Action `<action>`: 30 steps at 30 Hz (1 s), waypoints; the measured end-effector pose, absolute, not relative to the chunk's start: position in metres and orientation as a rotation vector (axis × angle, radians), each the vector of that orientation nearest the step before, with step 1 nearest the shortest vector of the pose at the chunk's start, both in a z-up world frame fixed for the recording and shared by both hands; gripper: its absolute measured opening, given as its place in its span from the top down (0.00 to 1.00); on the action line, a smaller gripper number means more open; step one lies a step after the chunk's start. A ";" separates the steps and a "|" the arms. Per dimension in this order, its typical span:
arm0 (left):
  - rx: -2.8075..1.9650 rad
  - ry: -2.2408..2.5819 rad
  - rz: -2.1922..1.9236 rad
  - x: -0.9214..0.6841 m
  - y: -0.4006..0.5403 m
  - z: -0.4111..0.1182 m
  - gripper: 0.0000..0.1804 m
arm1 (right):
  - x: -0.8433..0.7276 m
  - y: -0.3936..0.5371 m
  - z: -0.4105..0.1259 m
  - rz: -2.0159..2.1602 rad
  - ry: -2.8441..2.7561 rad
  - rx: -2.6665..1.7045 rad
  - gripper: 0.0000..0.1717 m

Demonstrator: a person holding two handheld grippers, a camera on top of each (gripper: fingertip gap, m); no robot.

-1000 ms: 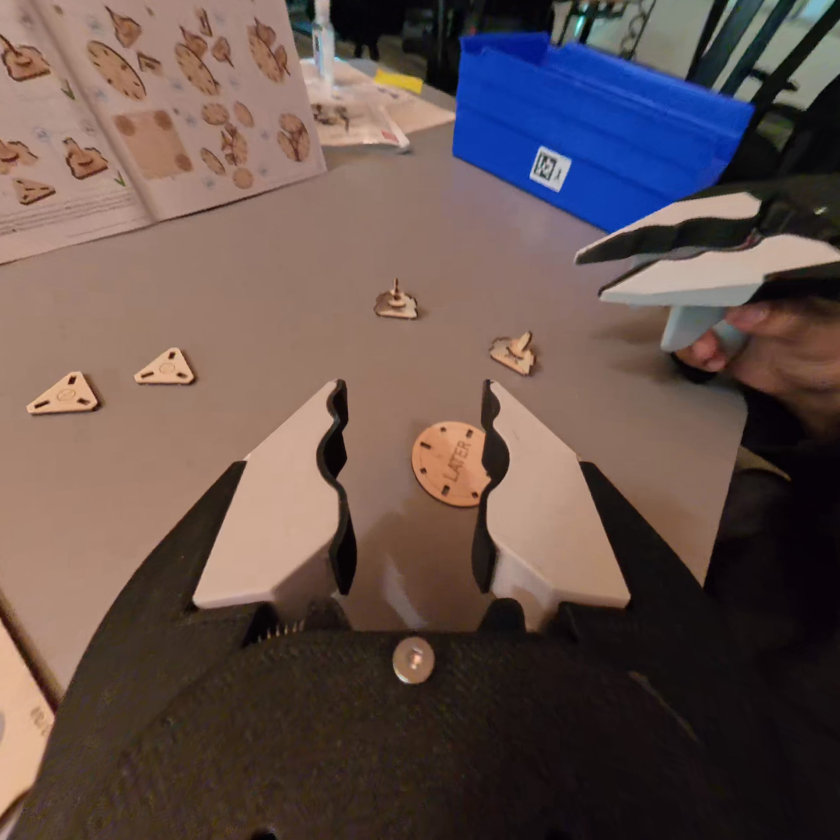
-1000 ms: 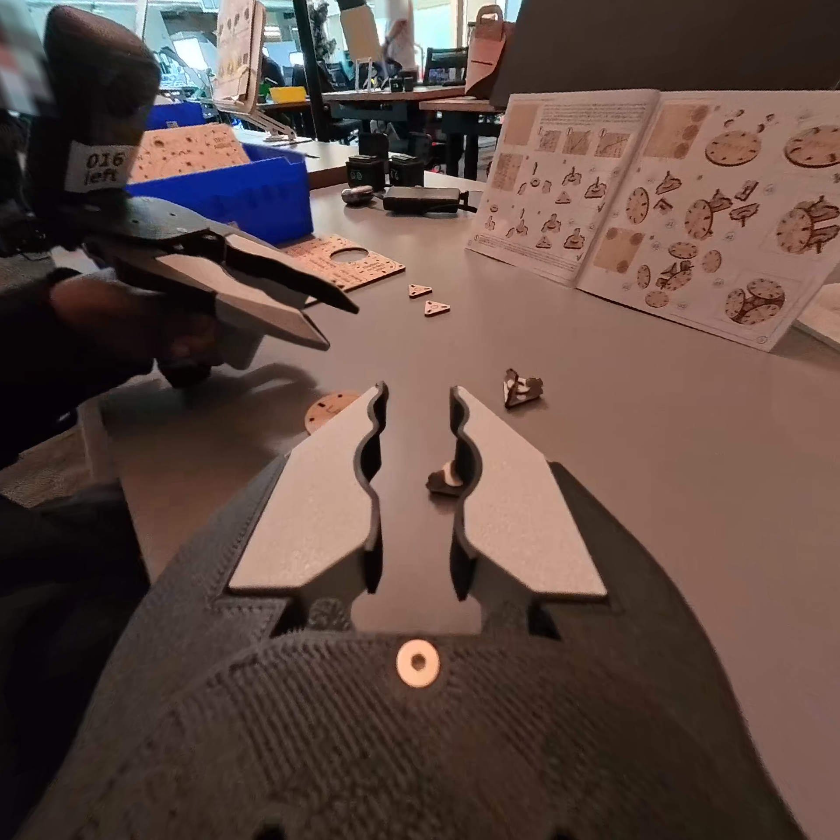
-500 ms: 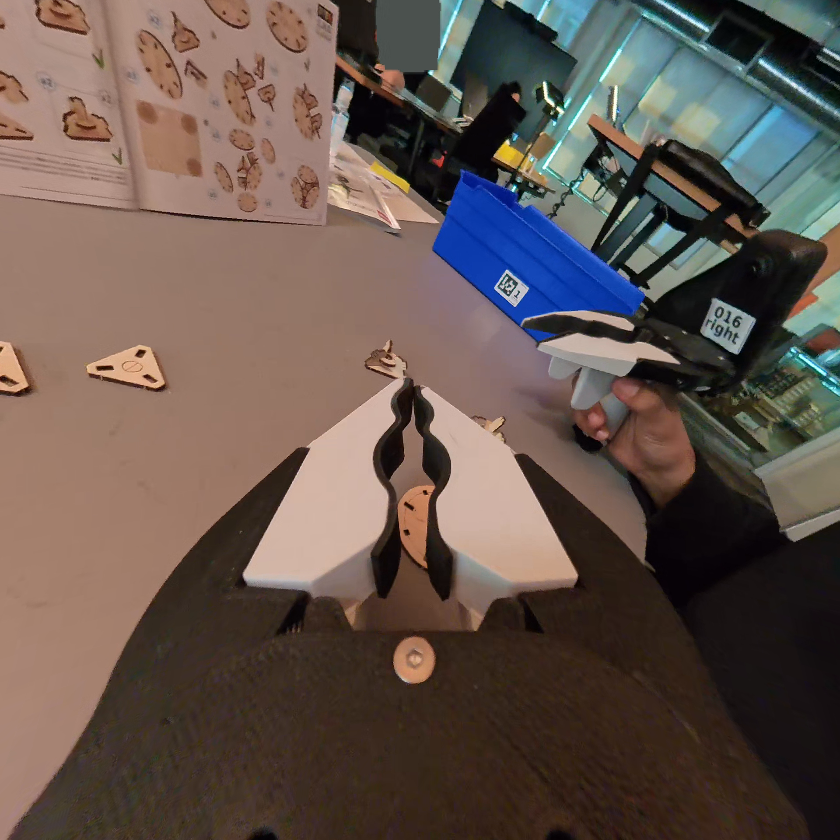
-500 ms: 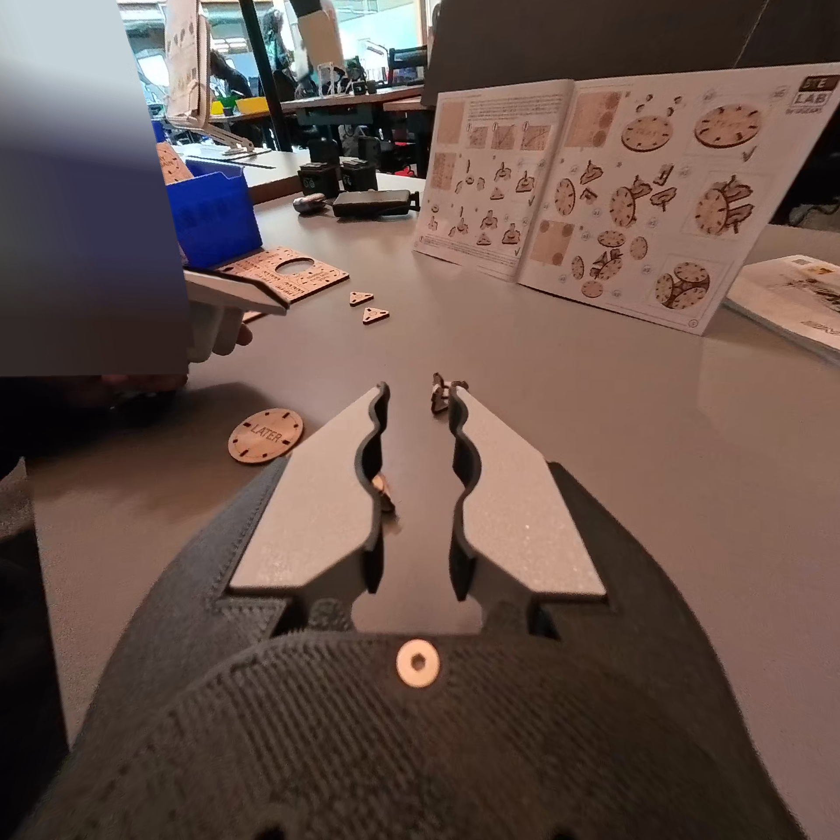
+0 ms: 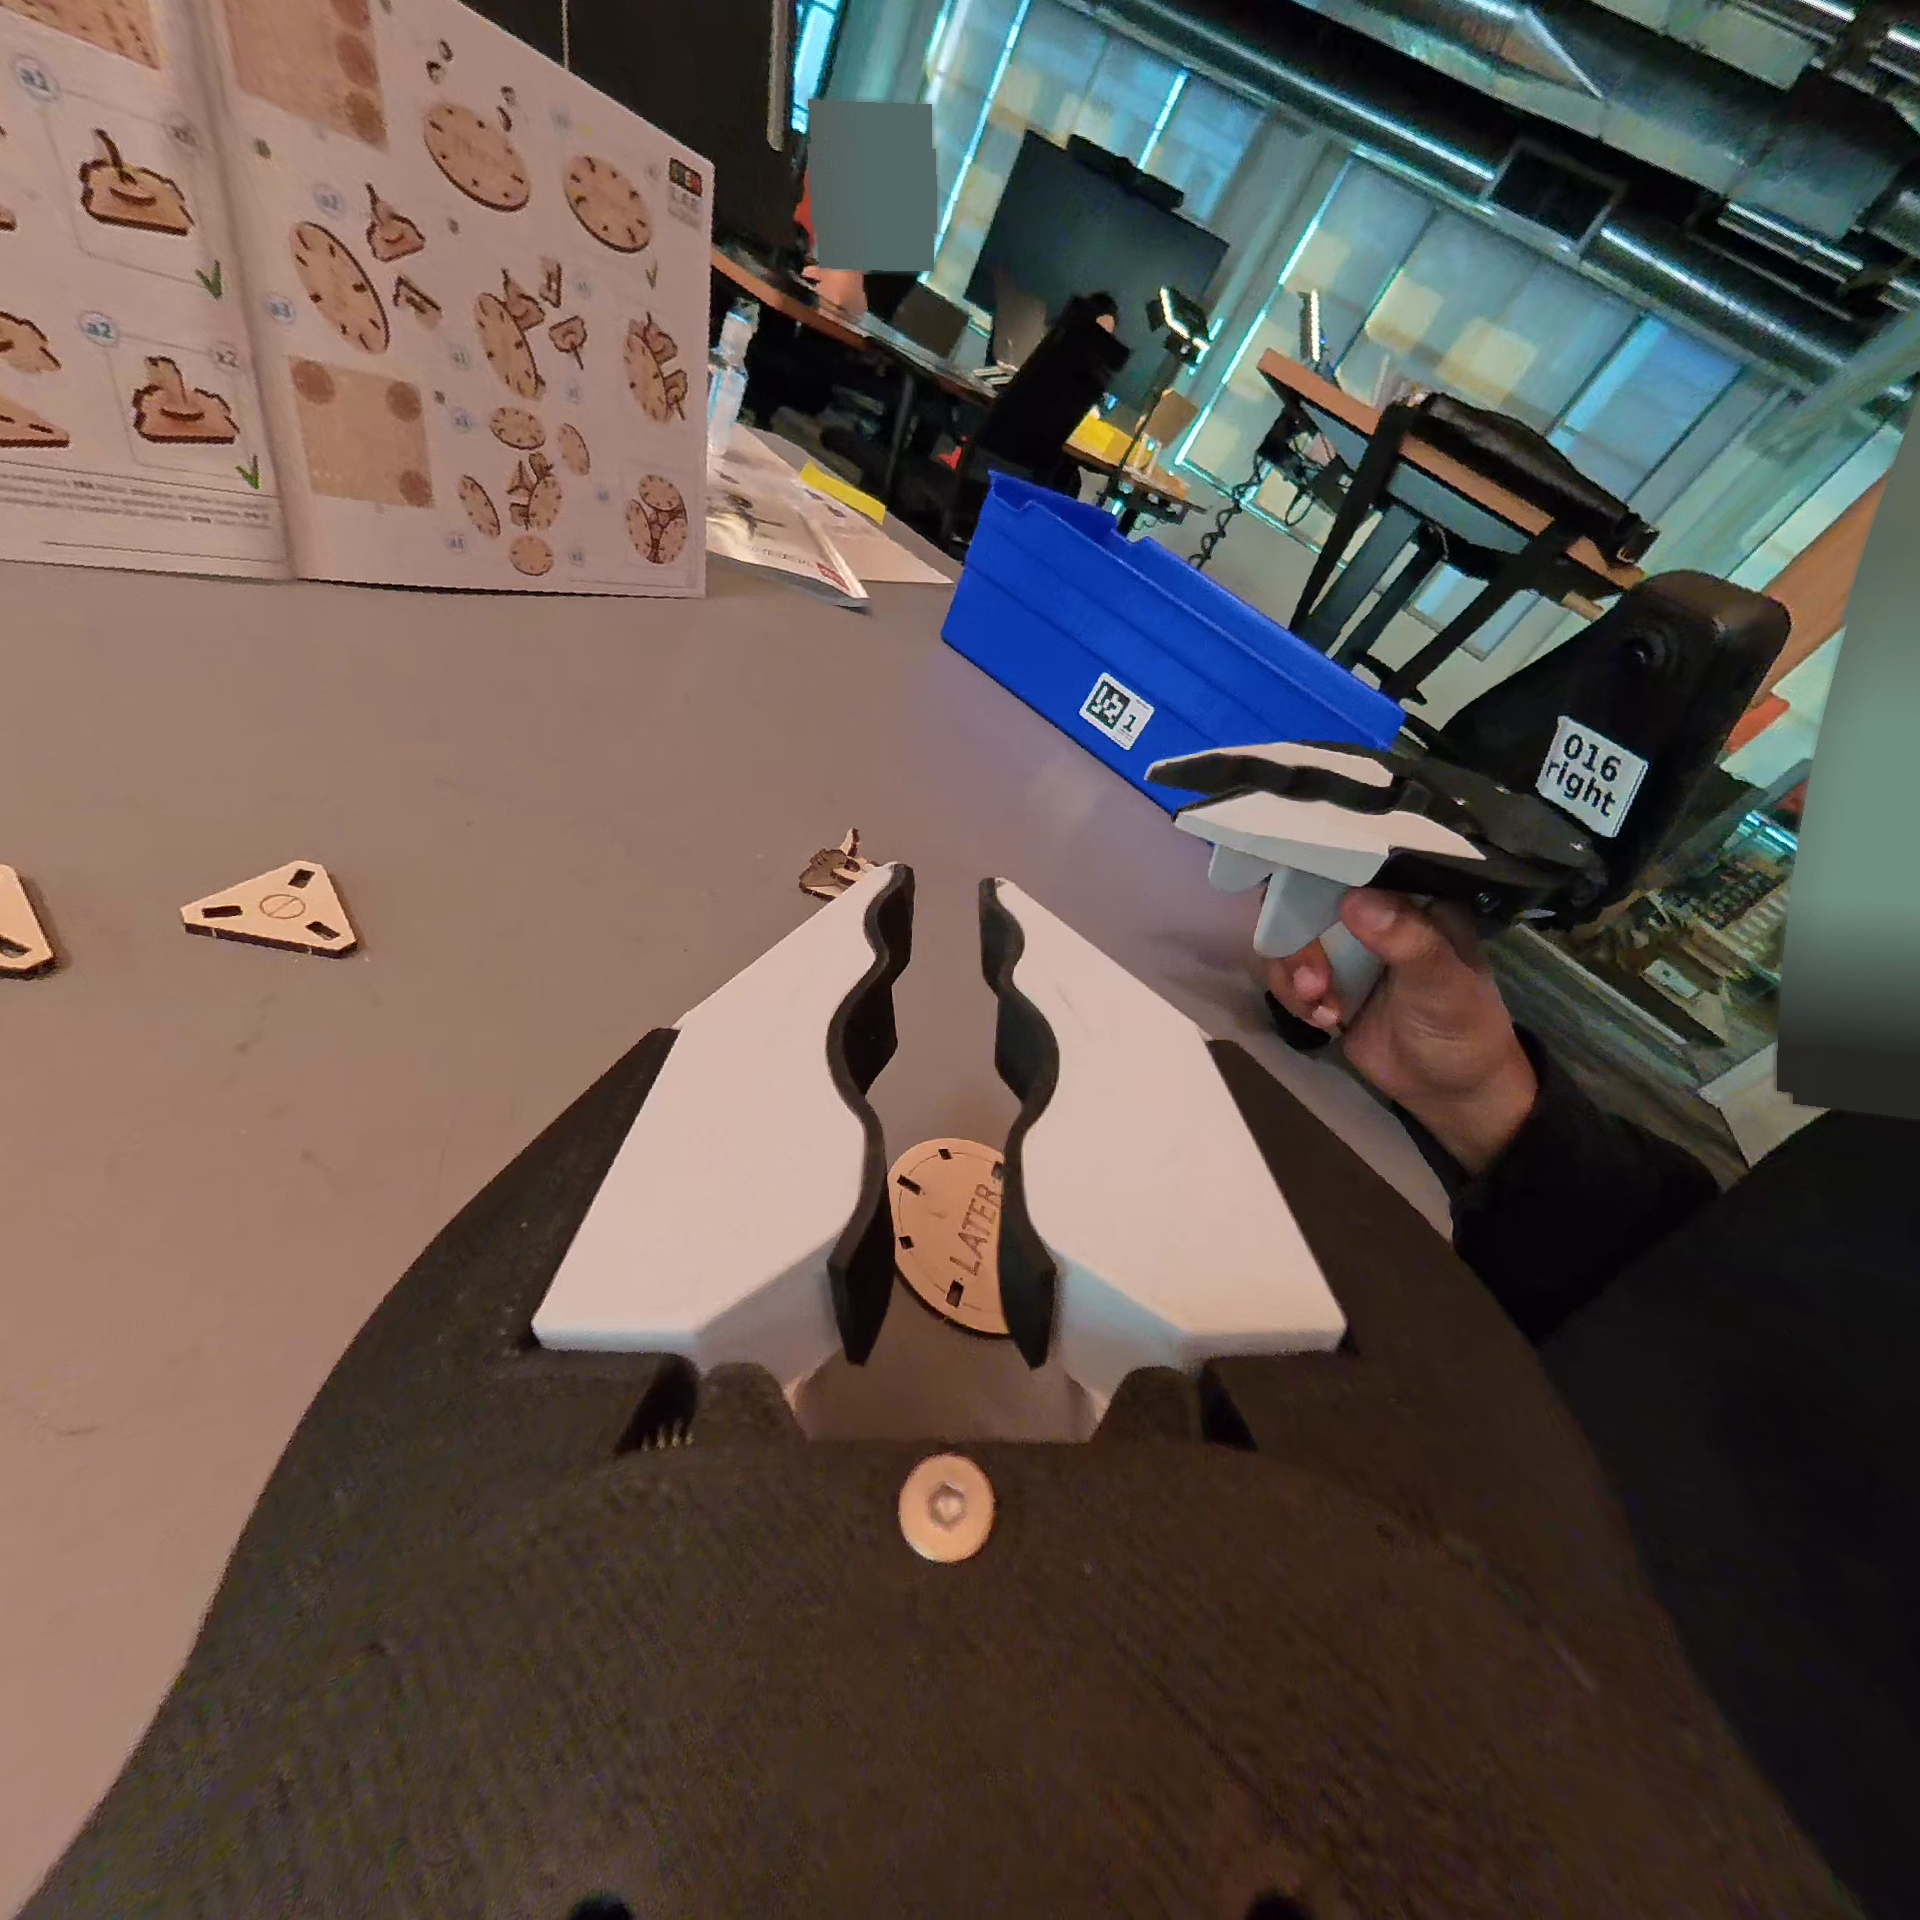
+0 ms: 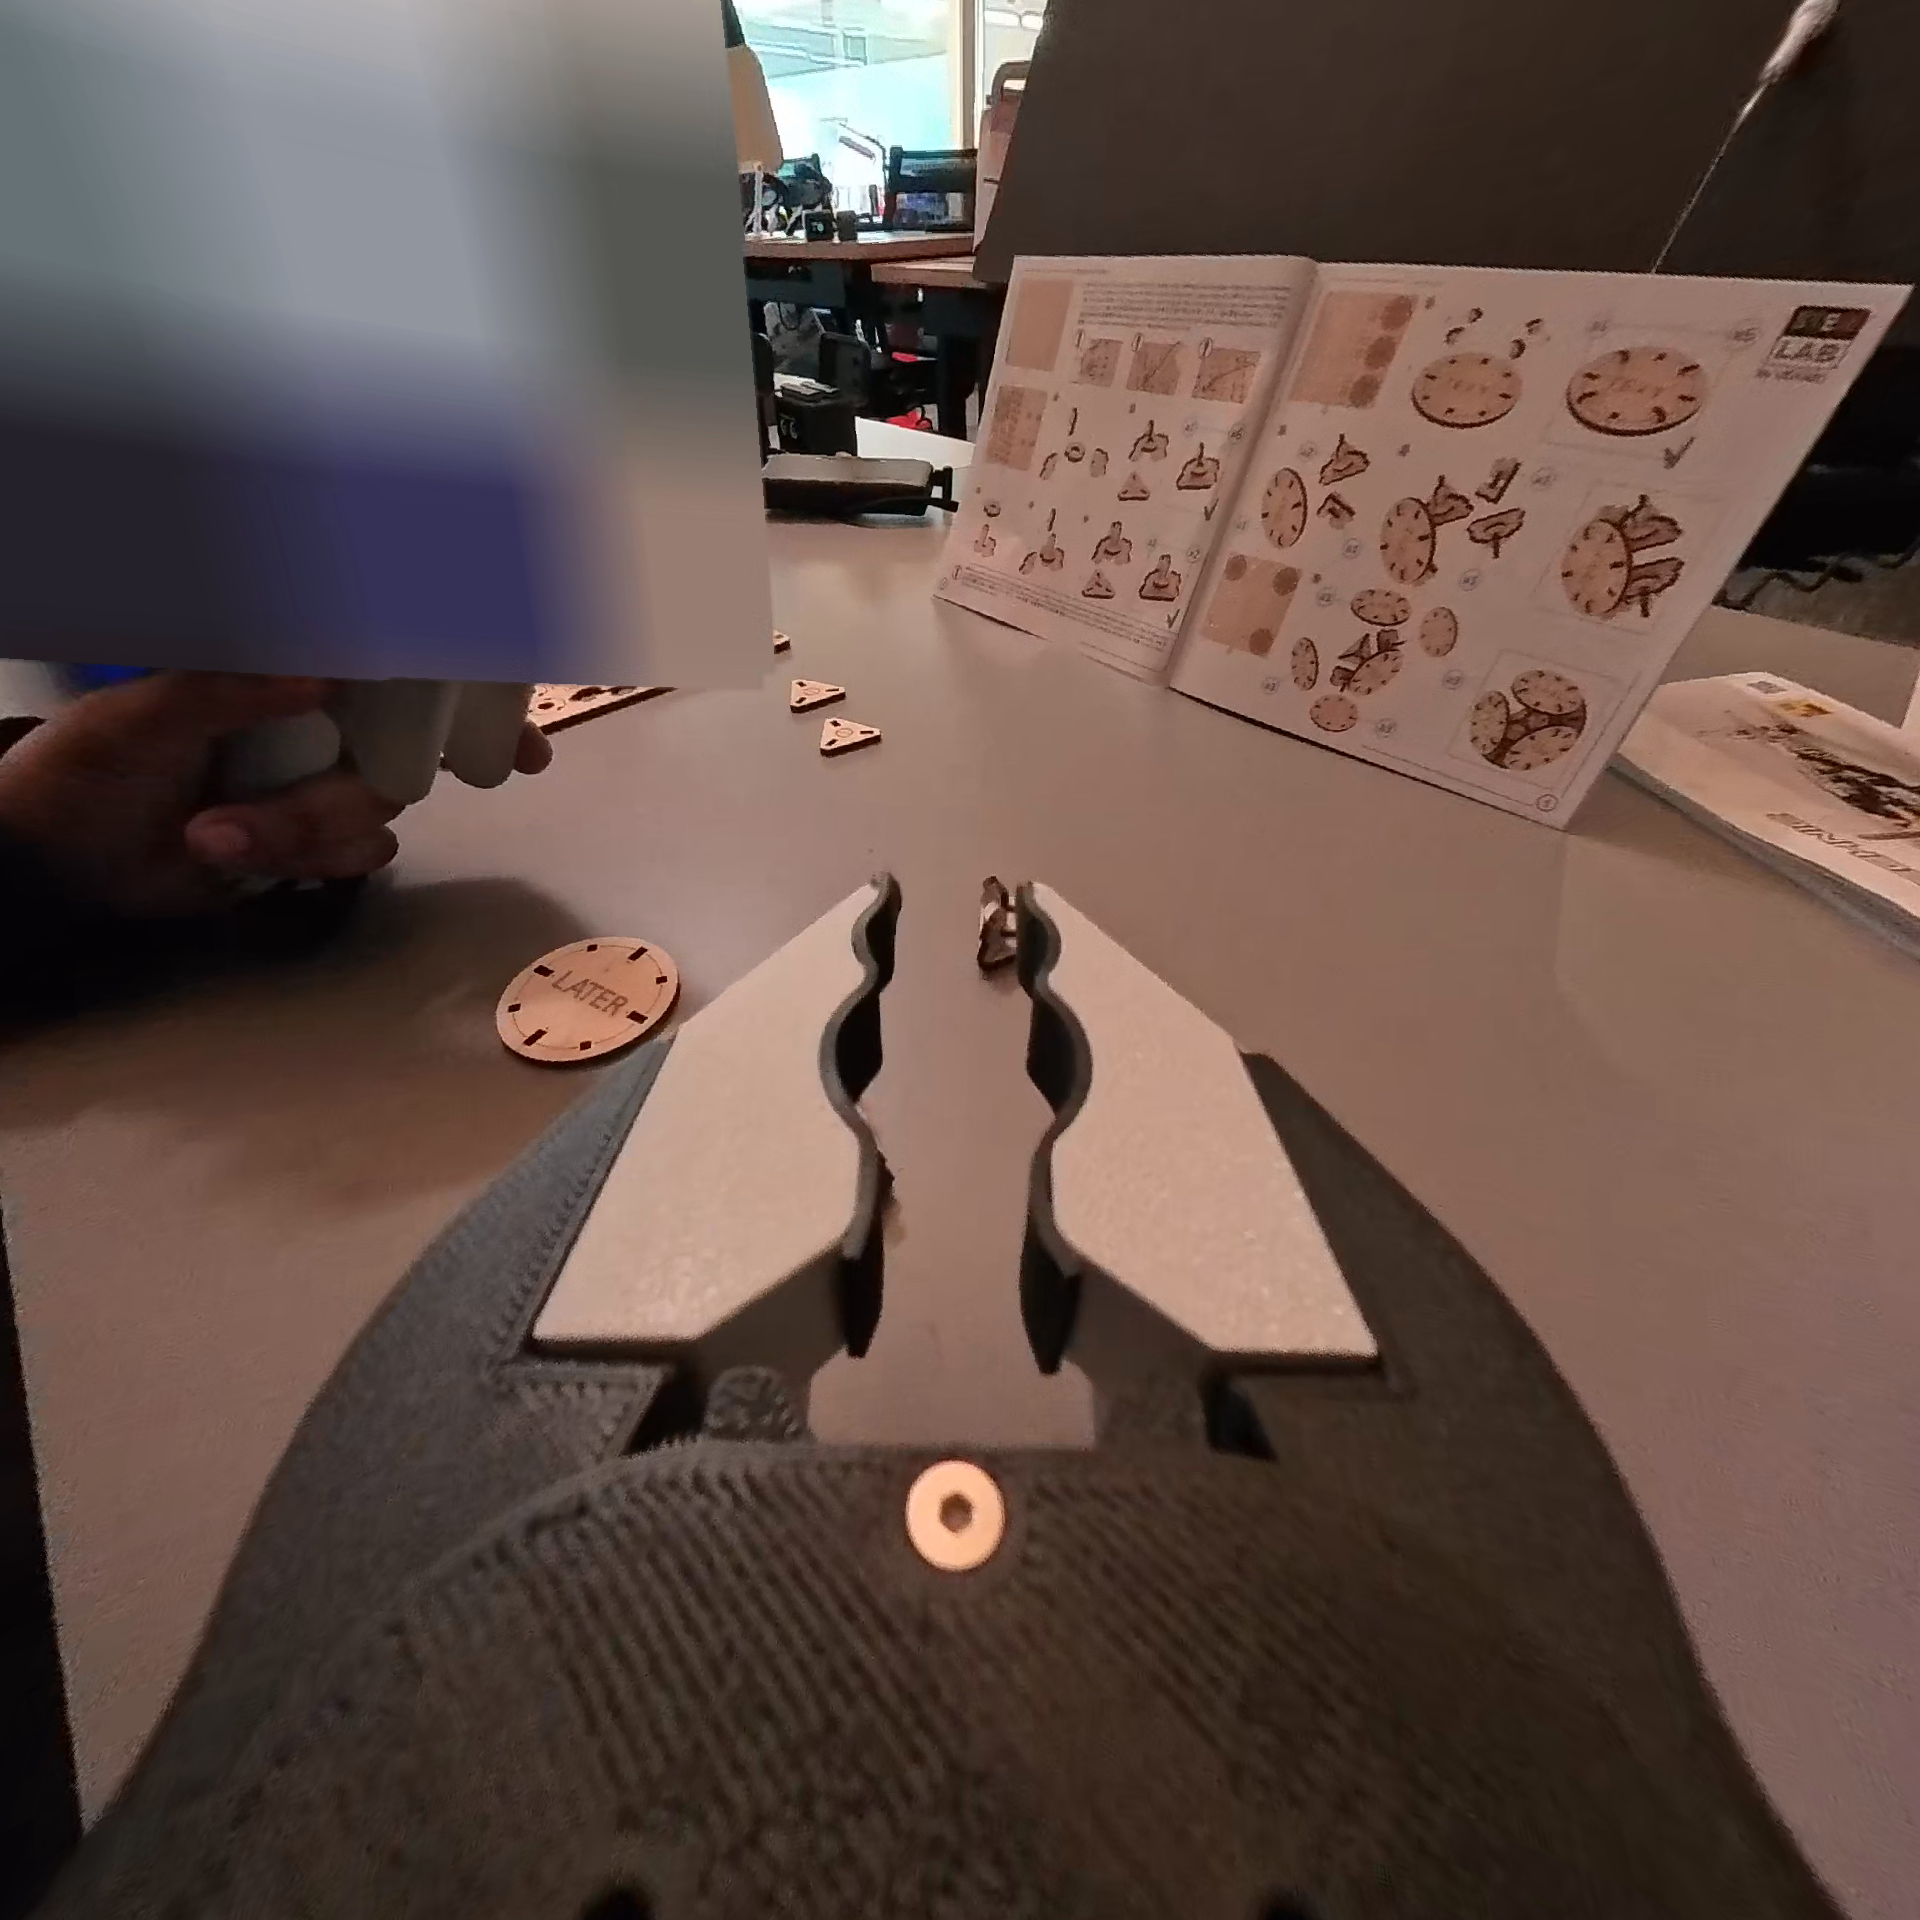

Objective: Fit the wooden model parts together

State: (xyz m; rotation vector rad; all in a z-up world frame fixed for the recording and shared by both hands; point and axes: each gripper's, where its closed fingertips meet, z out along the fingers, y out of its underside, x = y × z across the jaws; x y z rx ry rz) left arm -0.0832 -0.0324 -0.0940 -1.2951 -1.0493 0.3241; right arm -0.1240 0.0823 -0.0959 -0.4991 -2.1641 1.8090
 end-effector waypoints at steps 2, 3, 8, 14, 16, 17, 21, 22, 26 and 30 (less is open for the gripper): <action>-1.303 -1.041 0.318 -0.083 -0.031 -0.094 0.91 | -0.124 0.081 -0.097 1.796 -2.172 -0.496 0.88; -1.314 -1.035 0.314 -0.082 -0.029 -0.094 0.89 | -0.124 0.081 -0.098 1.790 -2.175 -0.495 0.88; -1.333 -1.023 0.306 -0.081 -0.025 -0.095 0.88 | -0.125 0.080 -0.100 1.772 -2.187 -0.498 0.87; -1.337 -1.019 0.296 -0.081 -0.024 -0.096 0.88 | -0.126 0.080 -0.102 1.769 -2.205 -0.516 0.87; -1.337 -1.019 0.294 -0.081 -0.024 -0.096 0.88 | -0.127 0.080 -0.102 1.769 -2.208 -0.519 0.87; -1.337 -1.019 0.293 -0.081 -0.024 -0.096 0.88 | -0.127 0.079 -0.102 1.768 -2.210 -0.520 0.87; -1.338 -1.022 0.287 -0.081 -0.024 -0.096 0.88 | -0.127 0.079 -0.104 1.762 -2.220 -0.524 0.87; -1.339 -1.022 0.287 -0.081 -0.024 -0.096 0.88 | -0.127 0.079 -0.104 1.761 -2.221 -0.524 0.87; -1.338 -1.022 0.285 -0.081 -0.024 -0.096 0.88 | -0.128 0.079 -0.104 1.759 -2.225 -0.528 0.87; -1.338 -1.025 0.281 -0.082 -0.024 -0.097 0.88 | -0.128 0.079 -0.105 1.759 -2.227 -0.532 0.87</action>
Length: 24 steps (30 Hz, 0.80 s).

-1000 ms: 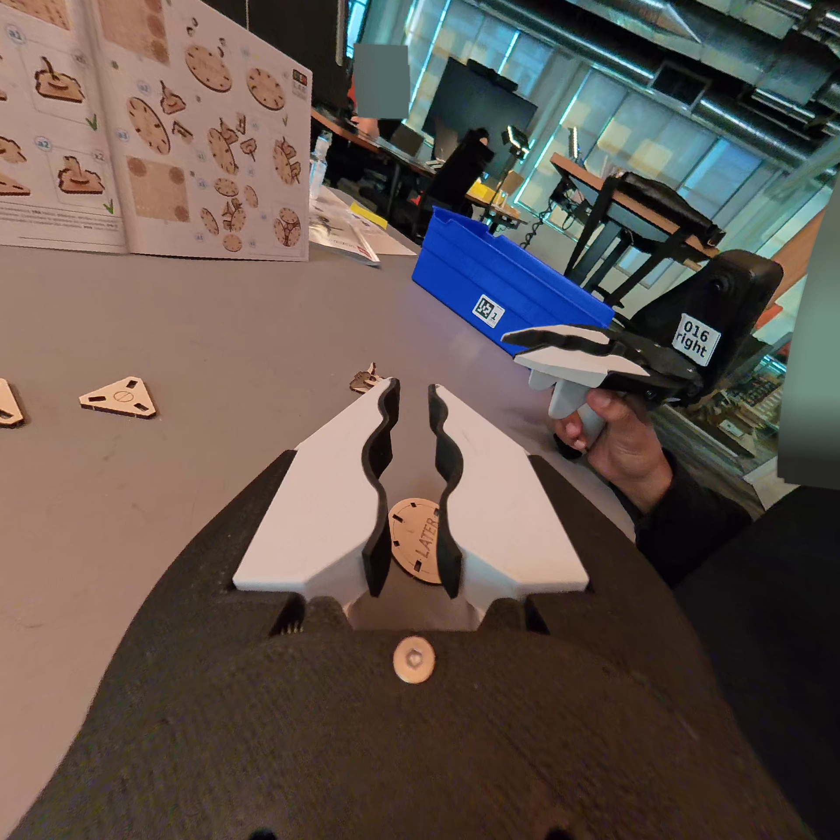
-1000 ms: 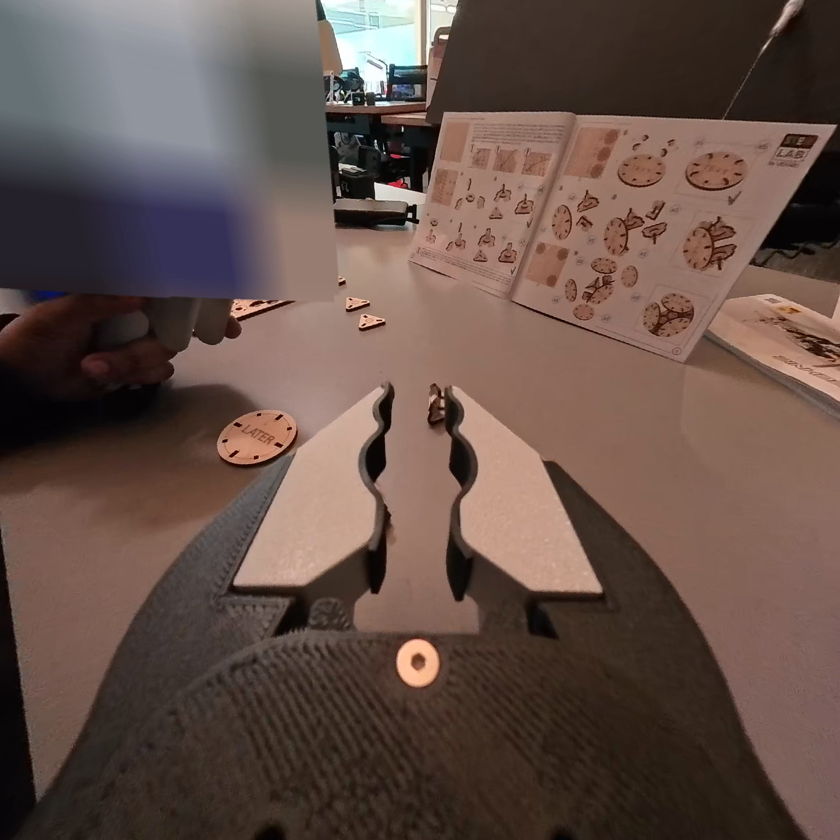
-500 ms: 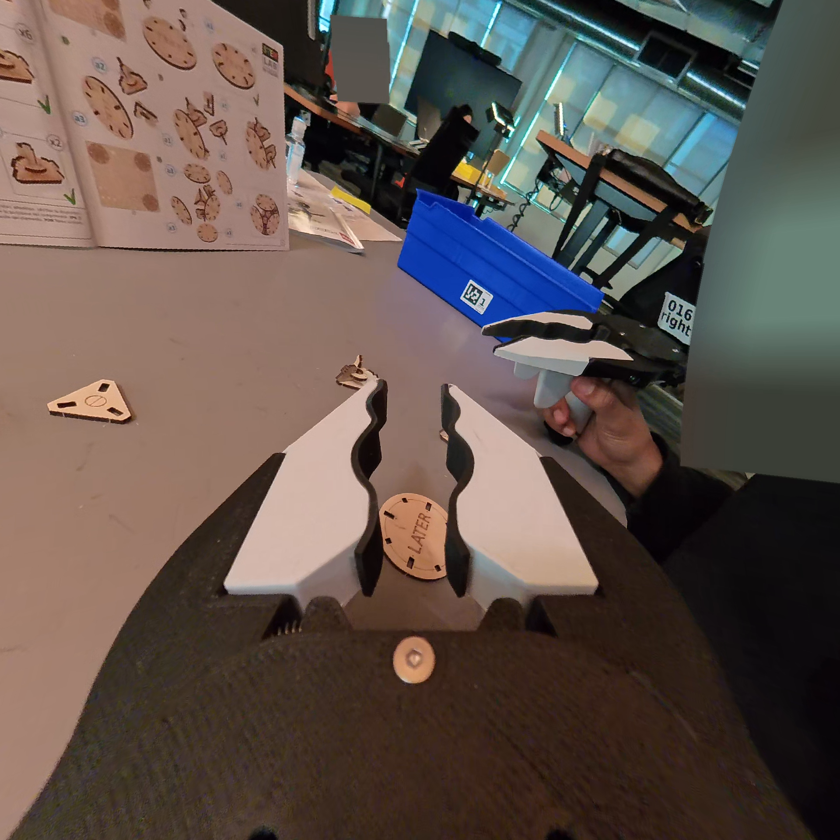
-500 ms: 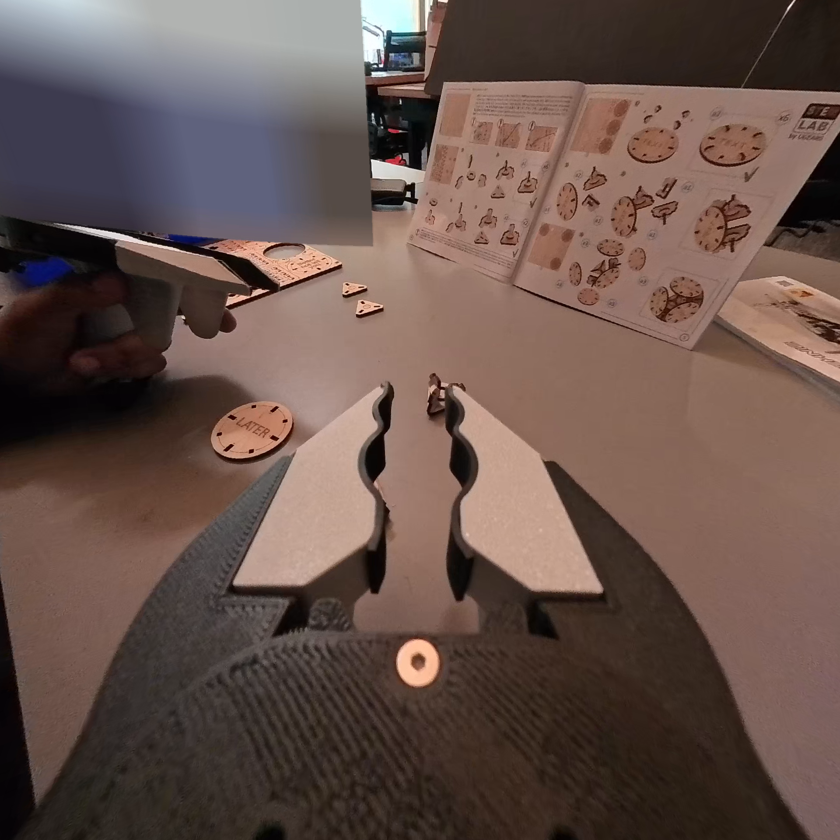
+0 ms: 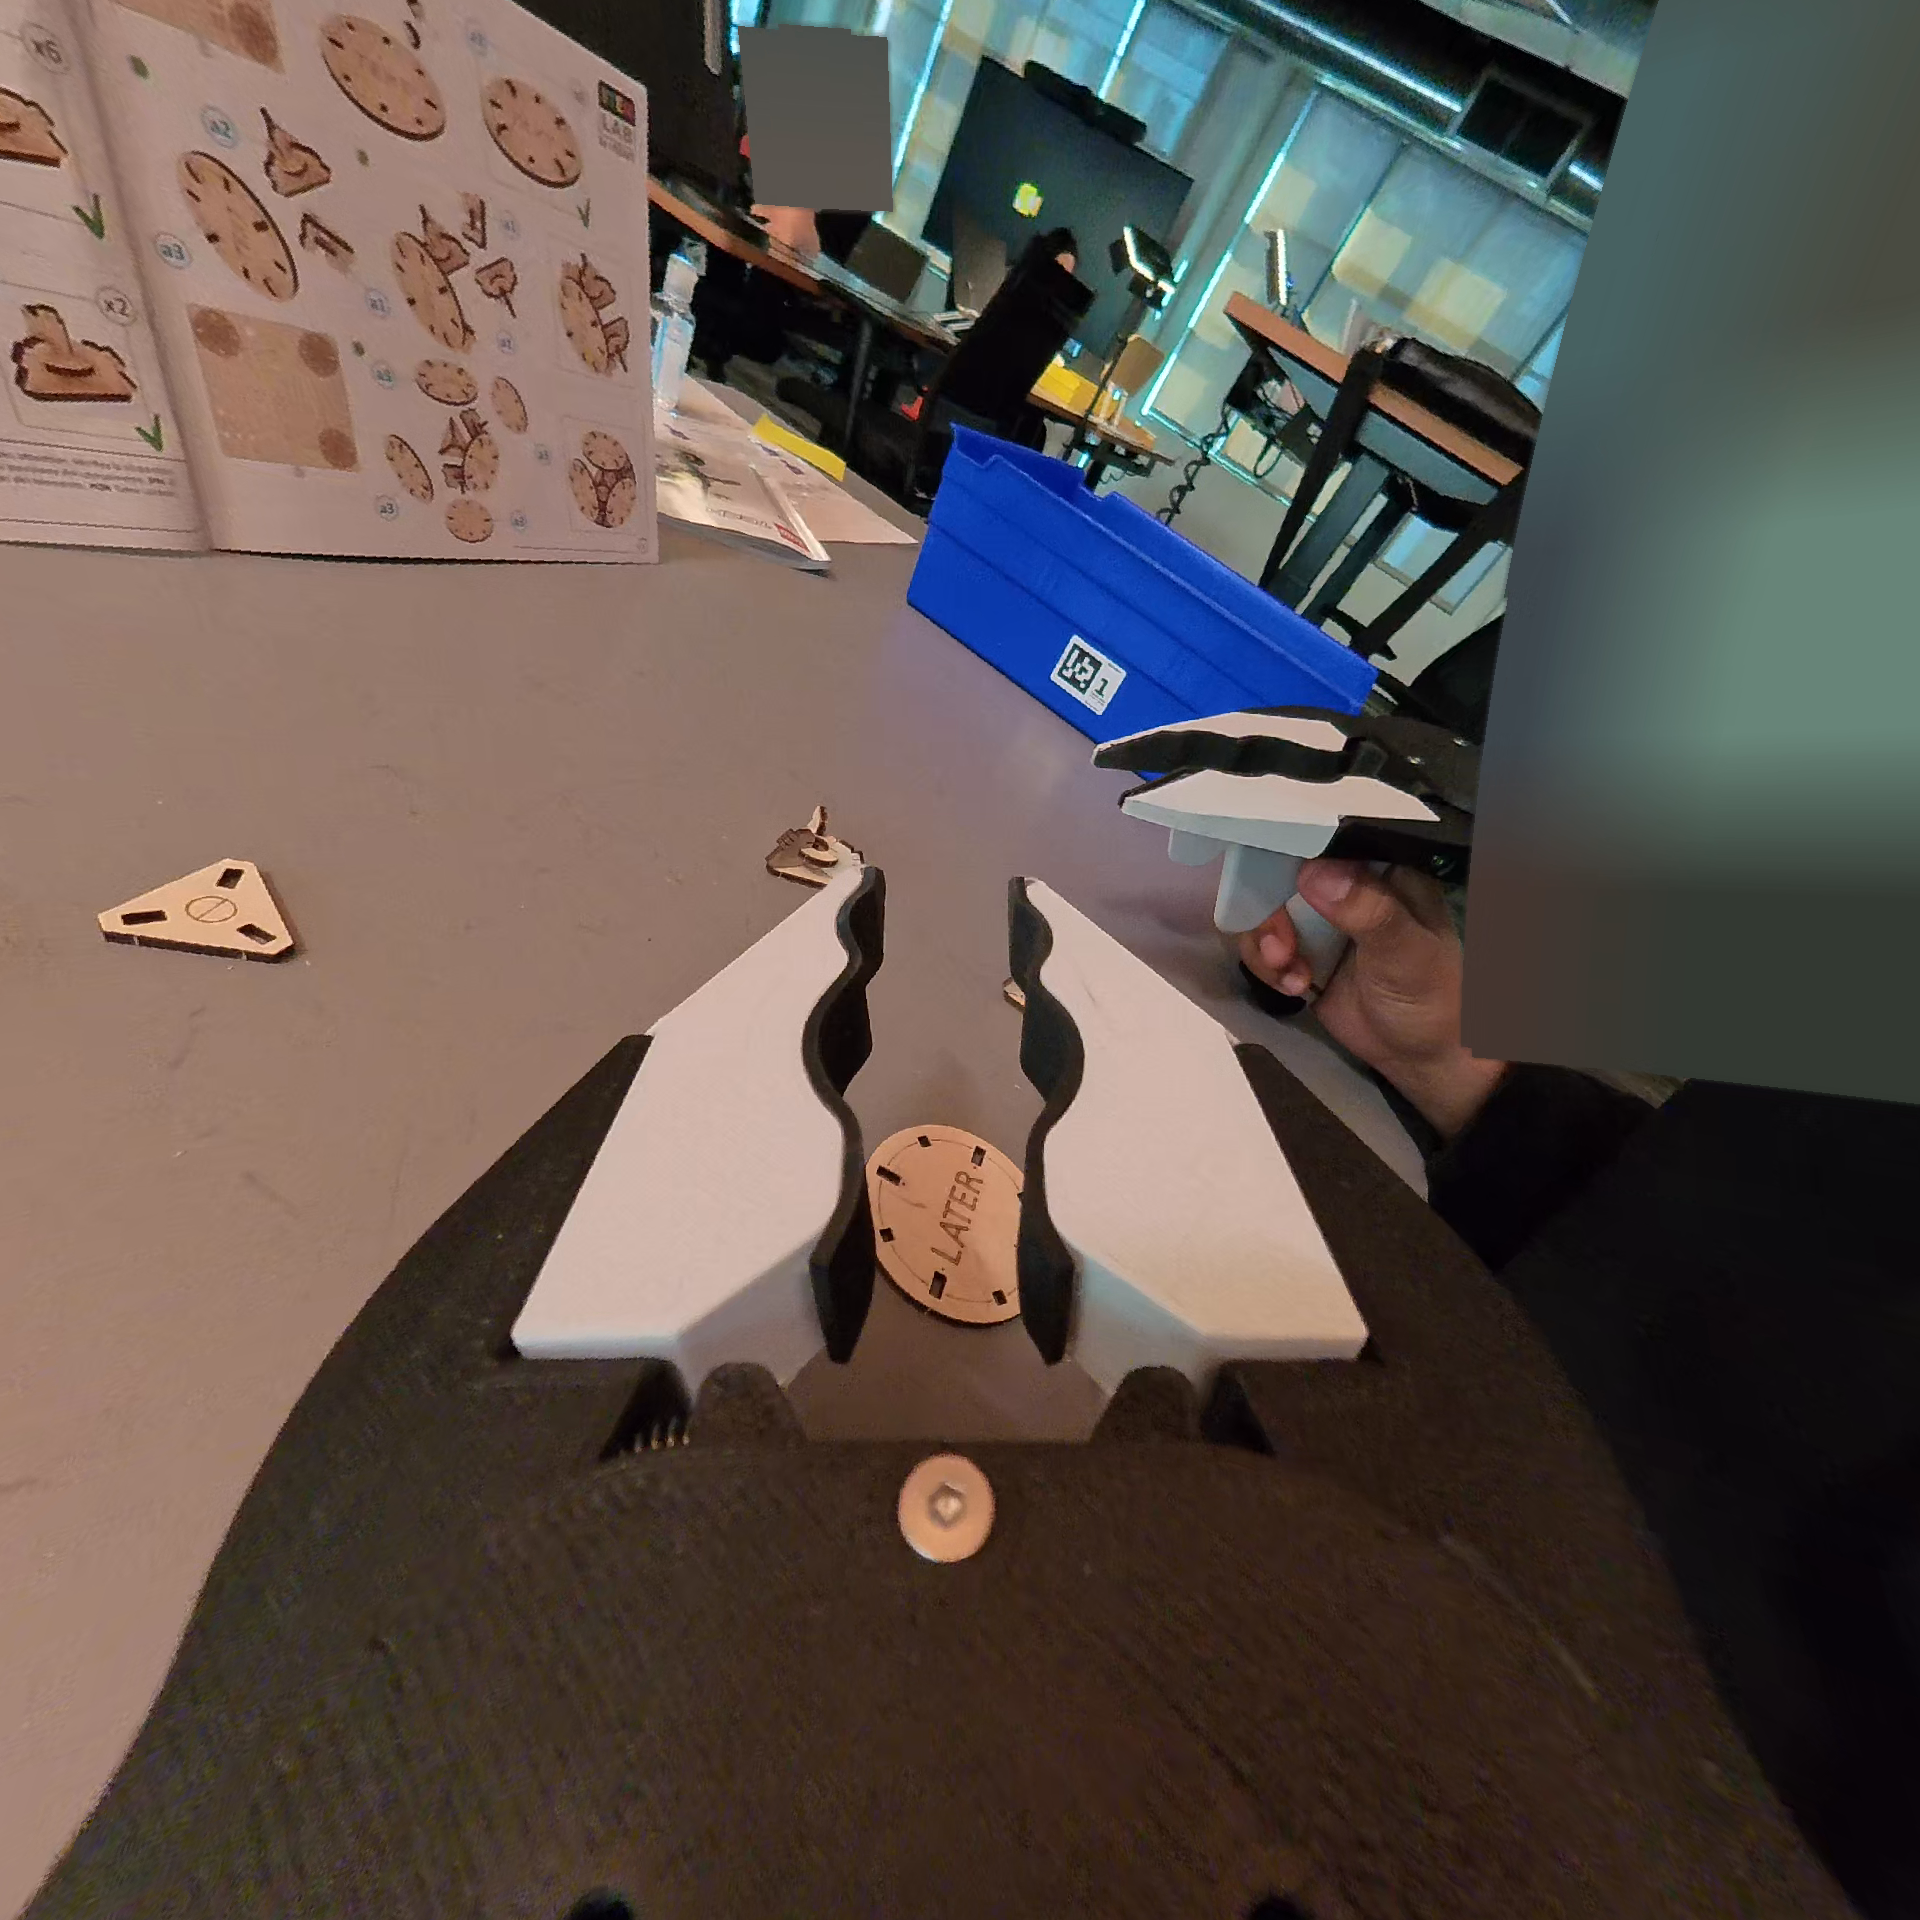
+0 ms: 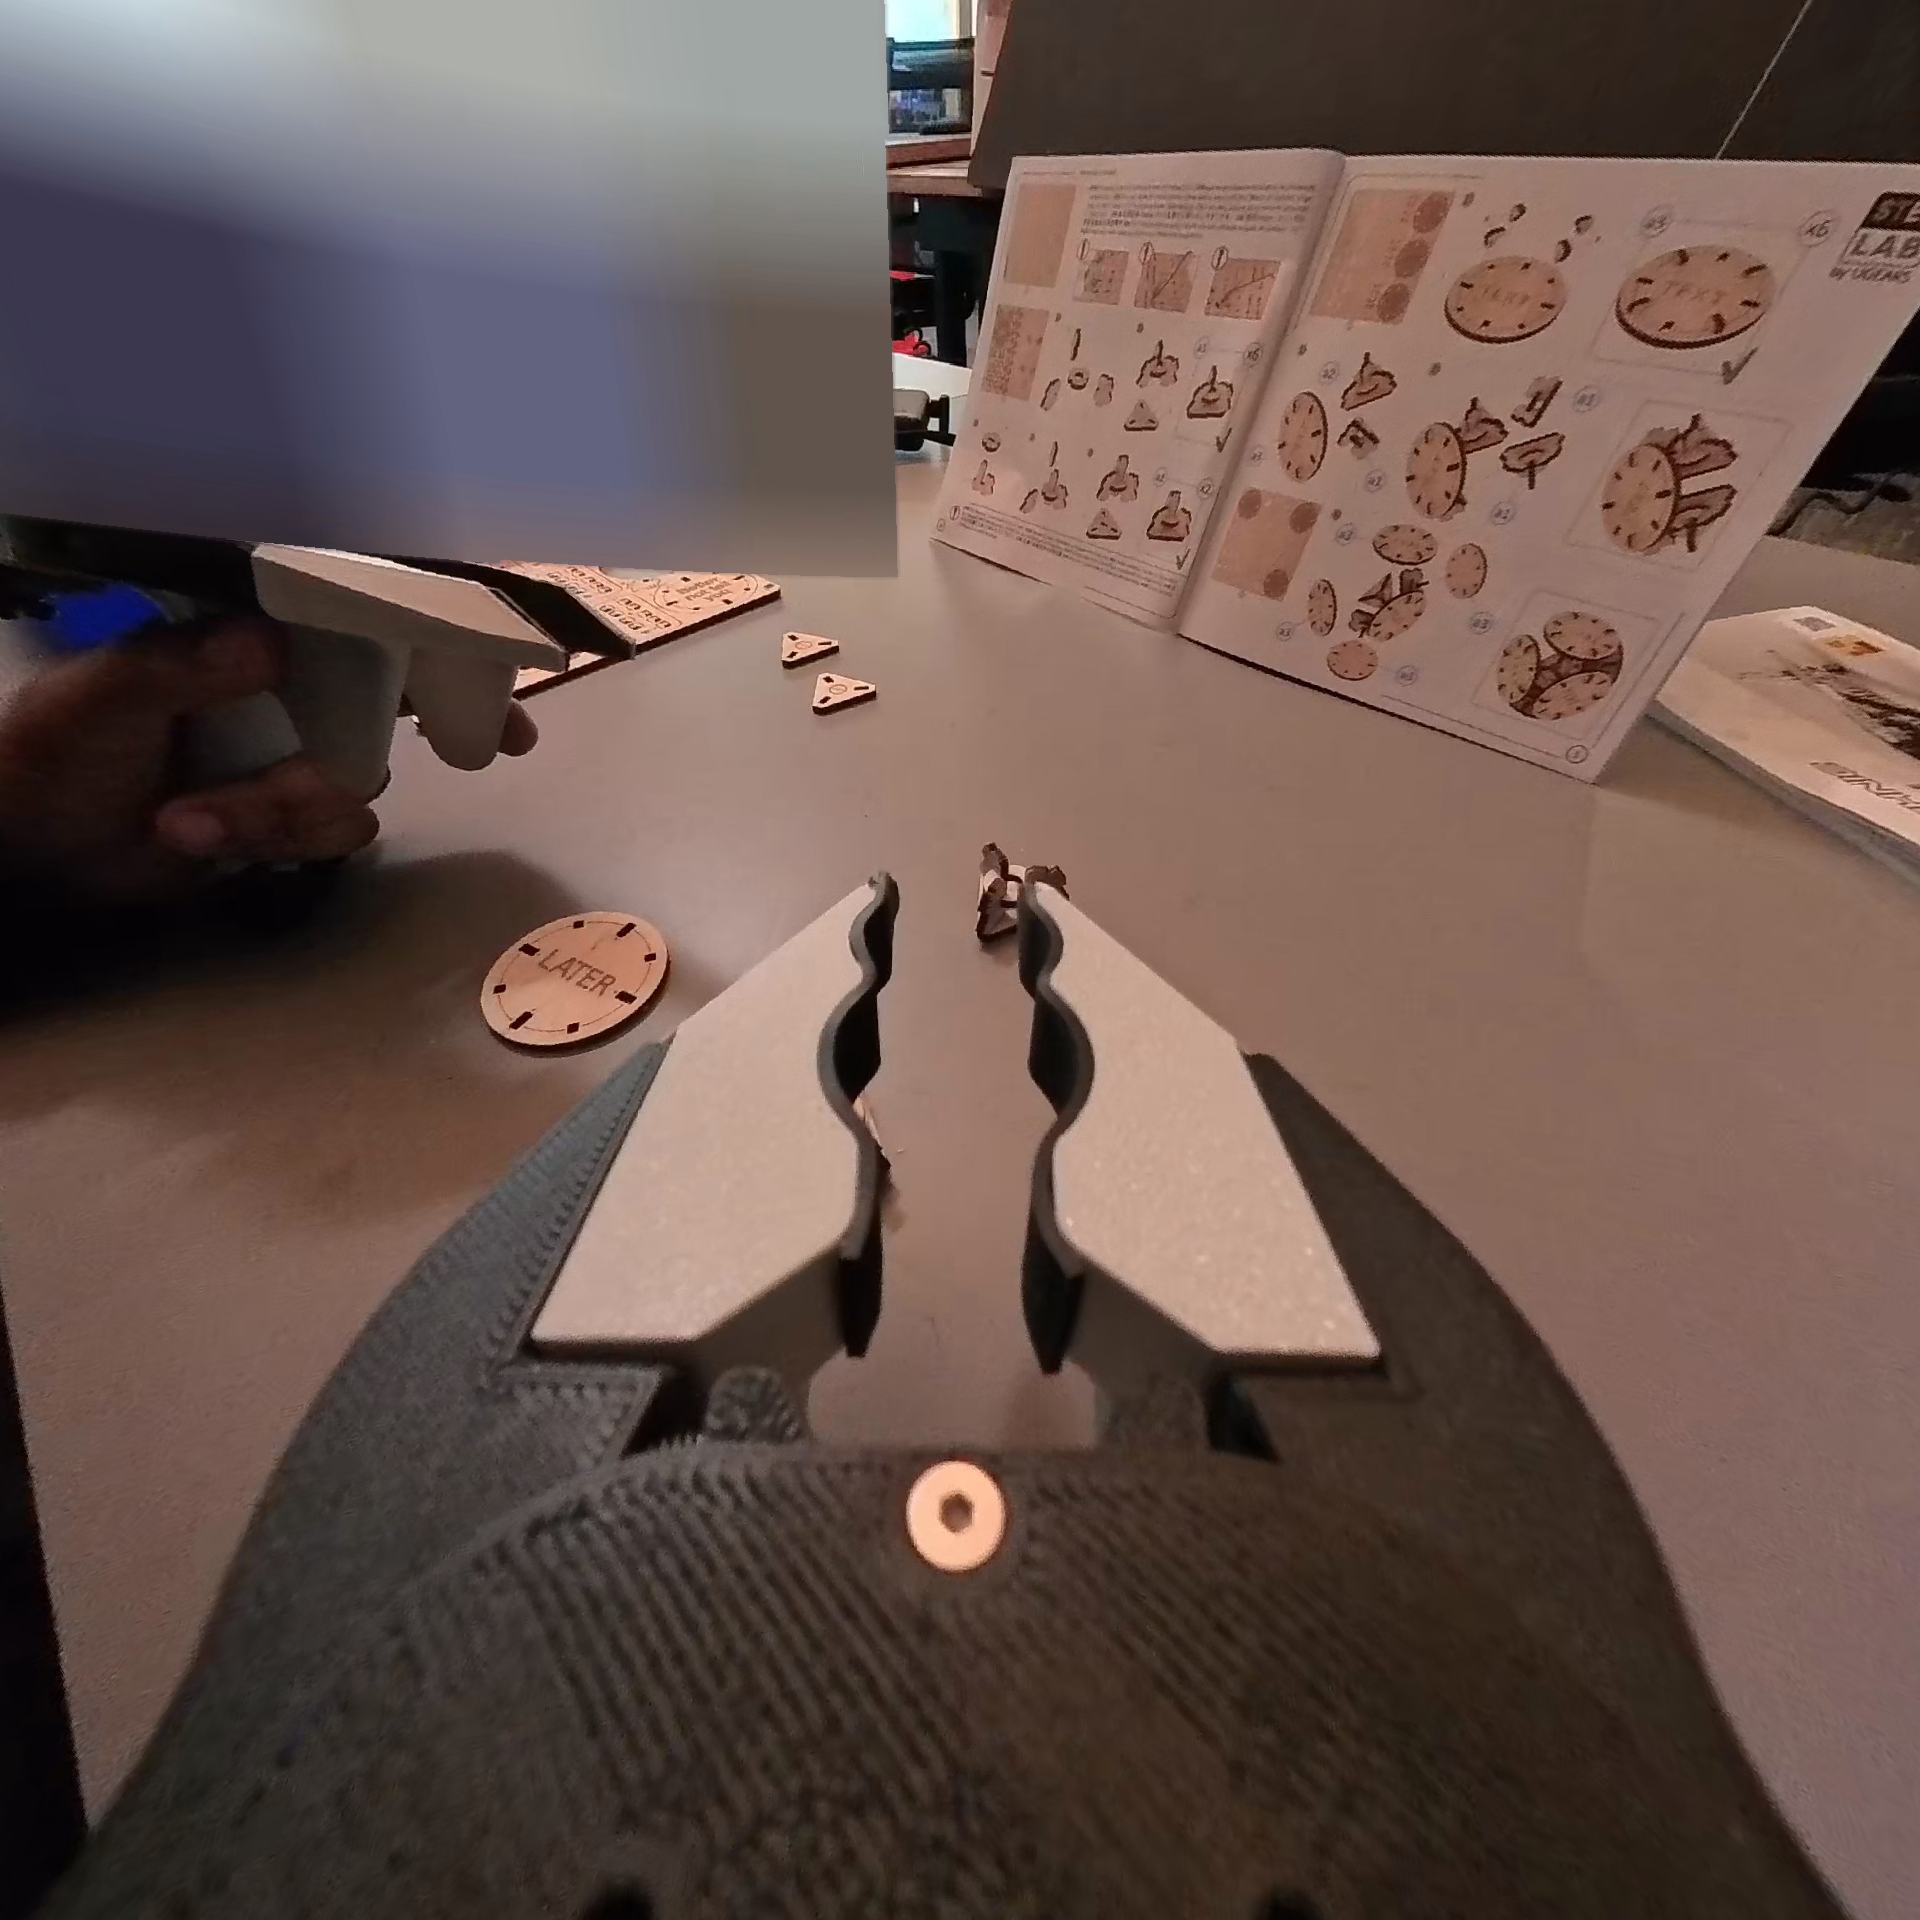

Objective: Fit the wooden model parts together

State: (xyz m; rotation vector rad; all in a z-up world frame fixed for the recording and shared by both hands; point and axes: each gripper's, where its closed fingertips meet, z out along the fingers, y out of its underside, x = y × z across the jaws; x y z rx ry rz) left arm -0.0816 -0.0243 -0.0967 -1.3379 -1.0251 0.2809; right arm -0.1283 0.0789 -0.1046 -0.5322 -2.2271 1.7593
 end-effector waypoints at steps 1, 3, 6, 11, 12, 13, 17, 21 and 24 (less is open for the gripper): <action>-1.339 -1.027 0.278 -0.082 -0.024 -0.097 0.88 | -0.129 0.079 -0.104 1.761 -2.226 -0.534 0.87; -1.343 -1.031 0.270 -0.082 -0.024 -0.098 0.88 | -0.129 0.079 -0.104 1.764 -2.226 -0.538 0.87; -1.347 -1.034 0.263 -0.083 -0.023 -0.099 0.87 | -0.130 0.079 -0.105 1.766 -2.228 -0.546 0.87; -1.351 -1.042 0.250 -0.083 -0.023 -0.101 0.87 | -0.133 0.078 -0.106 1.762 -2.236 -0.561 0.87; -1.352 -1.044 0.247 -0.084 -0.023 -0.101 0.87 | -0.133 0.078 -0.106 1.761 -2.237 -0.563 0.87; -1.353 -1.046 0.245 -0.084 -0.023 -0.101 0.87 | -0.134 0.078 -0.106 1.760 -2.239 -0.567 0.87; -1.363 -1.045 0.245 -0.085 -0.021 -0.102 0.87 | -0.137 0.078 -0.107 1.766 -2.252 -0.593 0.87; -1.372 -1.048 0.242 -0.086 -0.020 -0.103 0.86 | -0.142 0.078 -0.109 1.783 -2.272 -0.649 0.86; -1.371 -1.064 0.248 -0.088 -0.021 -0.104 0.84 | -0.144 0.078 -0.110 1.789 -2.282 -0.671 0.85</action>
